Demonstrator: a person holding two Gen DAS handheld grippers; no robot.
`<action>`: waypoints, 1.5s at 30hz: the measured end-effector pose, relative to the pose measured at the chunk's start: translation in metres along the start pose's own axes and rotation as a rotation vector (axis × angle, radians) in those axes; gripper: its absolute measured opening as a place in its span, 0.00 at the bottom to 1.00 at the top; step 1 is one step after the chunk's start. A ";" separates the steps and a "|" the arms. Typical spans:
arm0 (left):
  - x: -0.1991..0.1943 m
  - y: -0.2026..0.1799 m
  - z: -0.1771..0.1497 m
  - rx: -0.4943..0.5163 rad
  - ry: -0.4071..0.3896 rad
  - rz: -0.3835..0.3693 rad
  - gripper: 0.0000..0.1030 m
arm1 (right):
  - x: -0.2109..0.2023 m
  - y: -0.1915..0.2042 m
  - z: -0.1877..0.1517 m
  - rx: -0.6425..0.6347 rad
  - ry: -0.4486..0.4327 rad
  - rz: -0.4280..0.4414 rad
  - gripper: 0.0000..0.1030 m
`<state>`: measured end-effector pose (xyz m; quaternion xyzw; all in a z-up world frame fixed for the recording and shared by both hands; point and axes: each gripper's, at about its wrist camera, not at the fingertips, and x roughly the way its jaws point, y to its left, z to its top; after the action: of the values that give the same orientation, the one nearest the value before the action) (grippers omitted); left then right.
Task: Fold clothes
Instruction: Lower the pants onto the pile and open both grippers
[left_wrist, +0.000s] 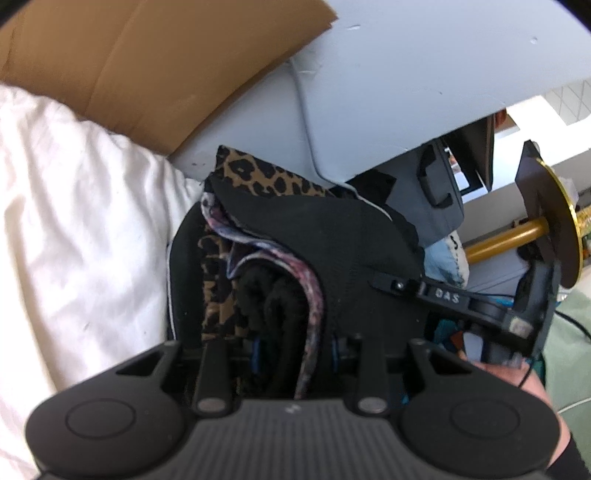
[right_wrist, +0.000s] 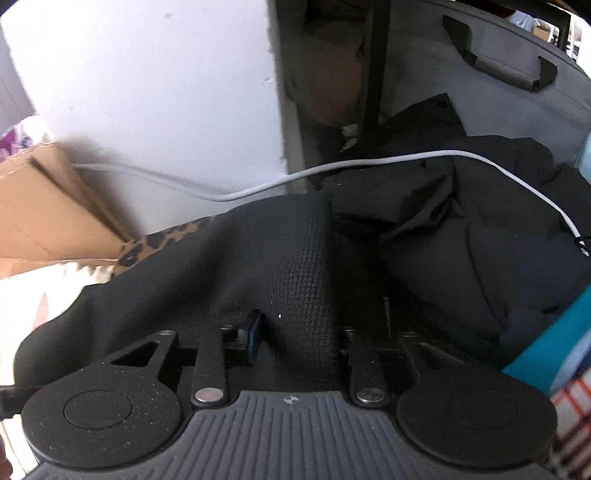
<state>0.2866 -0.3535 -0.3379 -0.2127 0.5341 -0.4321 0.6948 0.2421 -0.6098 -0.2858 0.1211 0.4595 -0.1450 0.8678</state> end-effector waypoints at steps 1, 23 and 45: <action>0.000 -0.002 0.001 0.007 0.002 0.003 0.34 | 0.003 -0.001 0.002 0.002 0.006 -0.013 0.34; 0.004 0.009 -0.001 -0.043 0.000 0.001 0.41 | -0.037 0.014 -0.066 -0.055 -0.170 0.022 0.34; -0.020 0.012 0.043 0.005 -0.015 0.058 0.61 | -0.051 0.088 -0.120 0.026 -0.337 0.183 0.34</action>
<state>0.3295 -0.3378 -0.3214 -0.1988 0.5338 -0.4113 0.7116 0.1558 -0.4797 -0.3026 0.1477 0.2928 -0.0894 0.9404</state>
